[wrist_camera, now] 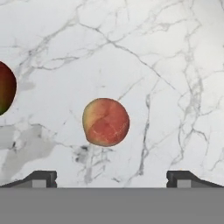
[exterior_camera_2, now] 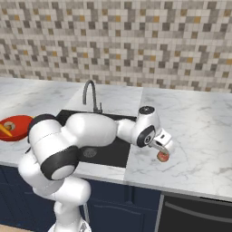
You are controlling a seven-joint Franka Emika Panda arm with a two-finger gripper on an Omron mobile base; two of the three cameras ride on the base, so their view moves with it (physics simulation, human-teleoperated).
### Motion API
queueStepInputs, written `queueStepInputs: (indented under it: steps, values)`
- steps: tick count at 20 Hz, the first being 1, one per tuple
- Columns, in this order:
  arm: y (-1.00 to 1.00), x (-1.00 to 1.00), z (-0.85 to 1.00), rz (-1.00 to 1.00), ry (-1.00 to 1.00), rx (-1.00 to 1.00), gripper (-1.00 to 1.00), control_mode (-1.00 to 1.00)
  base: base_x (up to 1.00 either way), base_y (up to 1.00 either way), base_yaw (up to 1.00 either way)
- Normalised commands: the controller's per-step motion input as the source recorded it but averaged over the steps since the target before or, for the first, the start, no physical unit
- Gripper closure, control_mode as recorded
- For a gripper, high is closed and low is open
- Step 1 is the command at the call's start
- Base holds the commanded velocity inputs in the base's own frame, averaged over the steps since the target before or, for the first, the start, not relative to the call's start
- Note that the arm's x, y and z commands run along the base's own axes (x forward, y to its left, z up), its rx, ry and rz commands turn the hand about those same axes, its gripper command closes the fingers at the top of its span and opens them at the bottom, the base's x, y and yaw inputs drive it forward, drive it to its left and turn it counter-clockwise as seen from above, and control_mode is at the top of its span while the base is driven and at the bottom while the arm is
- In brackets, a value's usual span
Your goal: There is a mixed pile of frozen fruits and vegetables on the counter. Locate all the frozen vegetables and place the items in a bowl on the counter. Take all the frozen fruits and defrost them in a running sink.
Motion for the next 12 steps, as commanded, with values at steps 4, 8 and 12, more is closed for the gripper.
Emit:
queueStepInputs:
  steps: [4, 8, 12]
  values:
    - [-0.39, 0.03, -0.26, 0.0, 0.01, 0.0, -1.0, -1.0, 0.0, 0.0, 0.0]
    - [-0.08, 0.21, -0.08, 0.0, 0.0, 0.0, -1.0, -1.0, 0.0, 0.0, 0.0]
    - [0.0, 0.21, -0.1, 0.0, 0.01, 0.01, -1.0, -1.0, 0.0, 0.0, 0.0]
